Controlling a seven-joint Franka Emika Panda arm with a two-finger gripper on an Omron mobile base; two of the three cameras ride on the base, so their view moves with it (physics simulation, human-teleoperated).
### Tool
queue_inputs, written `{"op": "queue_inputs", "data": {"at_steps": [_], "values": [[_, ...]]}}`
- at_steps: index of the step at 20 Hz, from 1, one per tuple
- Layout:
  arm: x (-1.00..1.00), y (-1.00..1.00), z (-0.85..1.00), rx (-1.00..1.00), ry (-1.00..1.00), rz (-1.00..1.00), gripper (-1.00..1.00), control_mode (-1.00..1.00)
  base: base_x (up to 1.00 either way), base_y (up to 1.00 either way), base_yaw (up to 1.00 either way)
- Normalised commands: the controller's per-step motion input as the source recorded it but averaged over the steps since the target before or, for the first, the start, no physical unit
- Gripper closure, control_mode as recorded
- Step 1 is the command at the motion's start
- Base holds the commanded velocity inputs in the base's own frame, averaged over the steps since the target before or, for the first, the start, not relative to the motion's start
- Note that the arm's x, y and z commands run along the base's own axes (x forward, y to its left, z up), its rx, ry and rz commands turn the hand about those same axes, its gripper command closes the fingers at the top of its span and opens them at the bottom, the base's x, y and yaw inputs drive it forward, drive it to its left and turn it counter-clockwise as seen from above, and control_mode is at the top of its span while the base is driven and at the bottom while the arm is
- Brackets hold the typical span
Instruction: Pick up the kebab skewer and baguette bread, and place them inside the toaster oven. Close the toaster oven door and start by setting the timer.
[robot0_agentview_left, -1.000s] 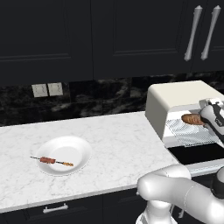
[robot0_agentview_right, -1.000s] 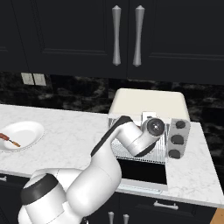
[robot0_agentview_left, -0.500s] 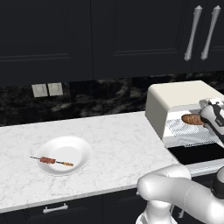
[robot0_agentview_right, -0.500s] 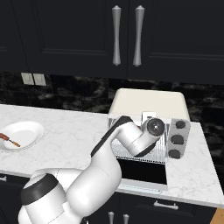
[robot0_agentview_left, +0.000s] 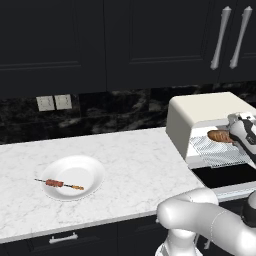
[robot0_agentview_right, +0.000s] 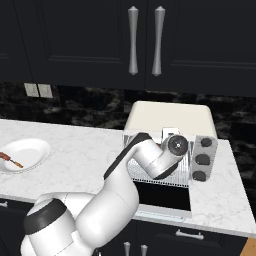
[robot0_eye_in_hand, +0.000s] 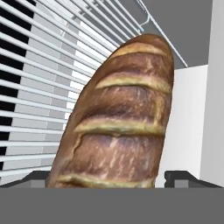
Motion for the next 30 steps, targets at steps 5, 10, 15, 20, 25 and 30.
{"op": "queue_inputs", "data": {"at_steps": [5,10,15,20,25,30], "values": [[0.0,0.0,0.0,0.0,0.01,0.0,-1.0,-1.0,0.0,0.0,0.0],[0.0,0.0,0.1,0.0,0.06,0.0,-1.0,-1.0,0.0,0.0,0.0],[0.0,-0.02,0.14,0.0,0.06,0.0,-1.0,-1.0,0.0,0.0,0.0],[0.0,0.01,-0.08,0.0,0.03,0.0,-1.0,-1.0,0.0,0.0,0.0],[0.0,0.21,-0.5,-0.01,0.04,0.0,-1.0,-1.0,0.0,0.0,0.0],[0.0,0.26,-0.7,0.0,0.11,0.0,-1.0,-1.0,0.0,0.0,0.0]]}}
